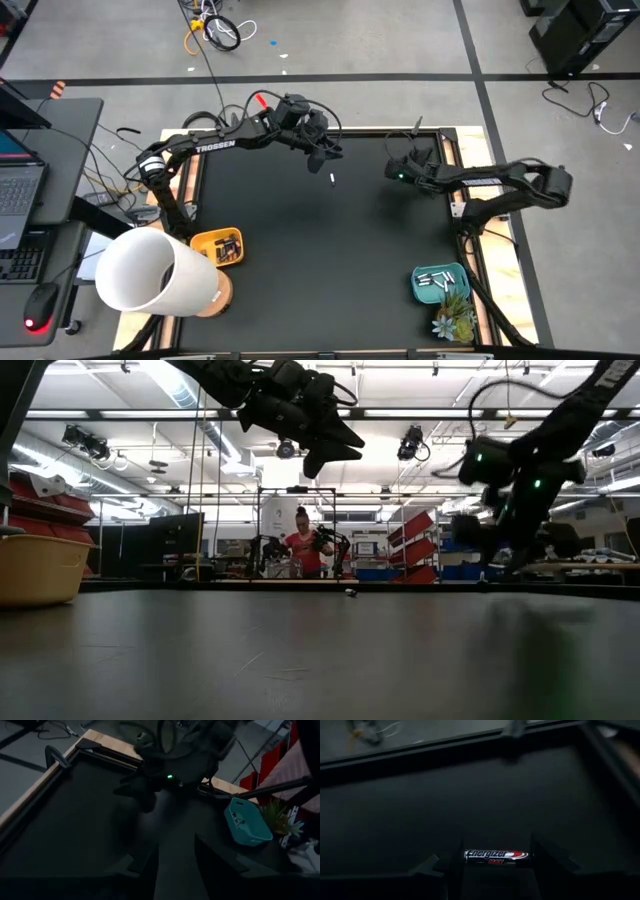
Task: Sort batteries
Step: Put the silver battery into the green bin
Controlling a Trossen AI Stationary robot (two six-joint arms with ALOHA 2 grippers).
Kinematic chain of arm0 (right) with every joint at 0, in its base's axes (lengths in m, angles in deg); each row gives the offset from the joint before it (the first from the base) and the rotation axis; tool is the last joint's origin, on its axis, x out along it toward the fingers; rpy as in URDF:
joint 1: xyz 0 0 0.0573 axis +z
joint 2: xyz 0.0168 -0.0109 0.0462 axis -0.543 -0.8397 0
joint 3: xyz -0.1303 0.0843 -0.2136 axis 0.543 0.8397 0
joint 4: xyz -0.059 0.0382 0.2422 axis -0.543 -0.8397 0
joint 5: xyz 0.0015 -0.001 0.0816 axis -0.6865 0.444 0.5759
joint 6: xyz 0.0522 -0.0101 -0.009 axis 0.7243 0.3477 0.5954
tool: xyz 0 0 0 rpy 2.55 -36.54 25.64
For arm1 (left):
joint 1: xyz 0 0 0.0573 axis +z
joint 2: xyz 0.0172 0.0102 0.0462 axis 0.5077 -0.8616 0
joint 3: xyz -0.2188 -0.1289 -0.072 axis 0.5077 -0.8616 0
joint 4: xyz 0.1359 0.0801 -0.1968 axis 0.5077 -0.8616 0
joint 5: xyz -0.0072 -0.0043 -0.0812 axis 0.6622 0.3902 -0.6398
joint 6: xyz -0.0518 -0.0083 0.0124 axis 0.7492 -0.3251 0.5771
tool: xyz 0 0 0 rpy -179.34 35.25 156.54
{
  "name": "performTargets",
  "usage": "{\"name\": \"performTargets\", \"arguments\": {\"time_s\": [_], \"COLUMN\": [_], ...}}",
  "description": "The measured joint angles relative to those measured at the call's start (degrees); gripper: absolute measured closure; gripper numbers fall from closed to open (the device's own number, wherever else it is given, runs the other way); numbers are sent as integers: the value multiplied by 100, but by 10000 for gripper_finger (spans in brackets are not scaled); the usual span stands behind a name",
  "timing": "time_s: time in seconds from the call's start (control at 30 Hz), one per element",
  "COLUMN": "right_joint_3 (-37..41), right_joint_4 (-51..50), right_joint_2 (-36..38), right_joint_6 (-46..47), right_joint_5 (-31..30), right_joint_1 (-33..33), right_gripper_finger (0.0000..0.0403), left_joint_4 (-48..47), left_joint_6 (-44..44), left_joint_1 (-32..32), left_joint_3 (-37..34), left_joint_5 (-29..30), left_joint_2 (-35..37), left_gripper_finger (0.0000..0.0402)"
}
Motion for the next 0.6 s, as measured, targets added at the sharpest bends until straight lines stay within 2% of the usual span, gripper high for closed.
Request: {"name": "performTargets", "arguments": {"time_s": [0.3, 0.43, 0.6], "right_joint_3": [-9, -330, -1162], "right_joint_4": [-744, -1676, -3363], "right_joint_2": [1733, 2396, 2836], "right_joint_6": [-350, -564, -1251], "right_joint_5": [1377, 1899, 2932], "right_joint_1": [603, 956, 1303], "right_gripper_finger": [224, 224, 224], "left_joint_4": [26, 143, 194], "left_joint_6": [640, 954, 1159], "left_joint_1": [-9, -42, -150], "left_joint_3": [-2, -2, 176], "left_joint_5": [-2, -4, -7], "left_joint_2": [0, 0, -2], "left_gripper_finger": [262, 262, 262]}}
